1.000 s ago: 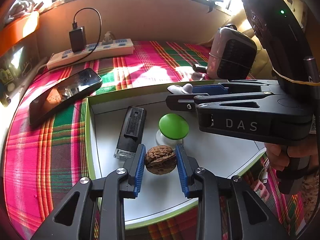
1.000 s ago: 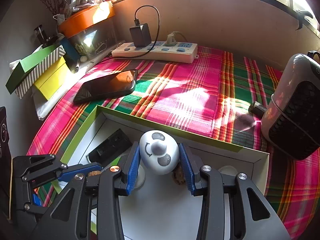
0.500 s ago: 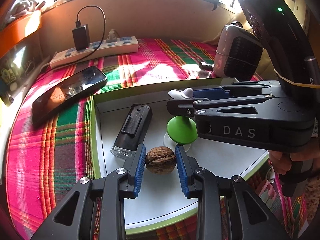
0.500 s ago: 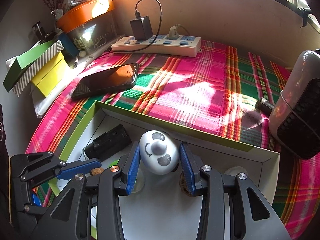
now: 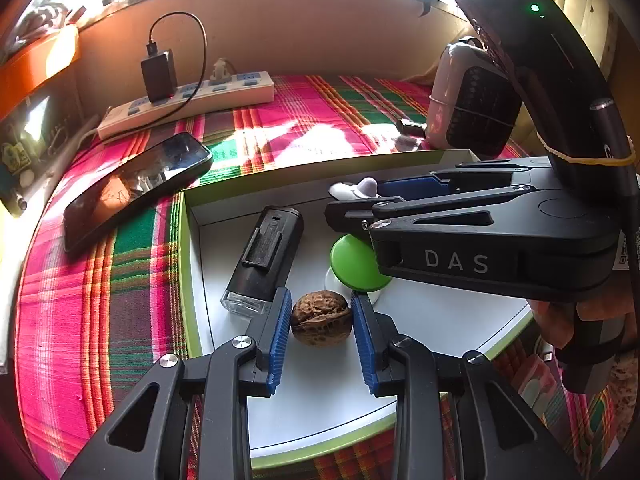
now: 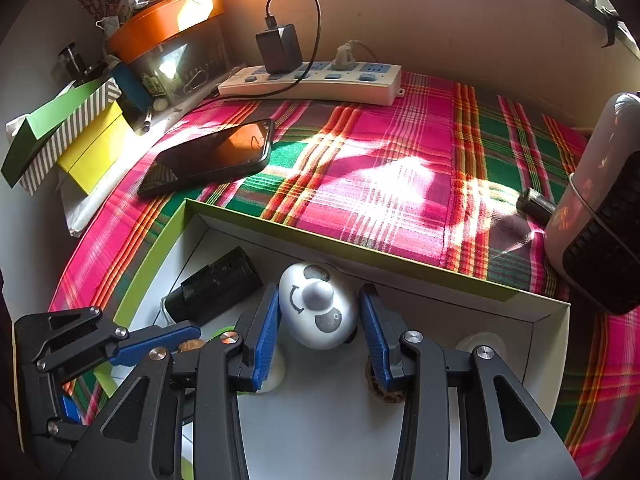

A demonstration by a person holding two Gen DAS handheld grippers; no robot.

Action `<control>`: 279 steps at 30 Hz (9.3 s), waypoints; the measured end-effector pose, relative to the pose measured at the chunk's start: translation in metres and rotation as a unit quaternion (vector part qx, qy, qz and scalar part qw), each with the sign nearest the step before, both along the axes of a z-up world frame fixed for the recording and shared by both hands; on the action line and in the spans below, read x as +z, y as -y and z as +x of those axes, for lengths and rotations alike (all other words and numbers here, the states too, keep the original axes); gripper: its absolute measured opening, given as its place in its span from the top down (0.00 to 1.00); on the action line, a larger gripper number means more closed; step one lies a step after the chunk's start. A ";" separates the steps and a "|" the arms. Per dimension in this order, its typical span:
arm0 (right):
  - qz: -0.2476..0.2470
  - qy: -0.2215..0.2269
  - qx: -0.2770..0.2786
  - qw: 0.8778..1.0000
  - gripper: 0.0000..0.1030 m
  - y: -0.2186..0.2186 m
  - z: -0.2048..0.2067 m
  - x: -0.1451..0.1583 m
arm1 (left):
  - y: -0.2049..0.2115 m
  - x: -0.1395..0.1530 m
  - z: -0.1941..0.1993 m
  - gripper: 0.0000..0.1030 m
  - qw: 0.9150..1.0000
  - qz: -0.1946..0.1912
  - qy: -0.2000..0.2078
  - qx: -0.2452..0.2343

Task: Organize objects
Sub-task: 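Carry the walnut and mouse gadget over the box with both tools, then lower both objects into the box and open both tools, then withdraw both tools from the box toward the pink clip gadgets, then grasp the white egg with the left tool while the right tool grasps a pink clip, then carry the white egg and pink clip over the box with both tools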

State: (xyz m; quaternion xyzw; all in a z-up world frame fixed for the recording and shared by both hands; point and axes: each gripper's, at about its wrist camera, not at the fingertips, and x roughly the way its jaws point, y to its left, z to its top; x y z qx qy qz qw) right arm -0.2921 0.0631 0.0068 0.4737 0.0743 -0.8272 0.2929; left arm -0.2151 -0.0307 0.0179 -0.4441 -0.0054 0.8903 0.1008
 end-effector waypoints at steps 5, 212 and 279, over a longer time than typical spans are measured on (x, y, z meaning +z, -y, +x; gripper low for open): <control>0.001 0.001 0.002 1.000 0.60 0.001 -0.001 0.000 | -0.001 0.000 0.000 0.70 1.000 0.001 0.000 -0.002; 0.003 -0.064 -0.079 0.995 0.82 -0.111 0.177 -0.013 | -0.065 -0.004 0.086 0.81 0.998 0.030 0.001 -0.062; -0.027 -0.154 -0.077 0.985 0.82 -0.106 0.131 0.074 | -0.038 0.072 0.072 0.81 0.995 0.017 -0.099 -0.028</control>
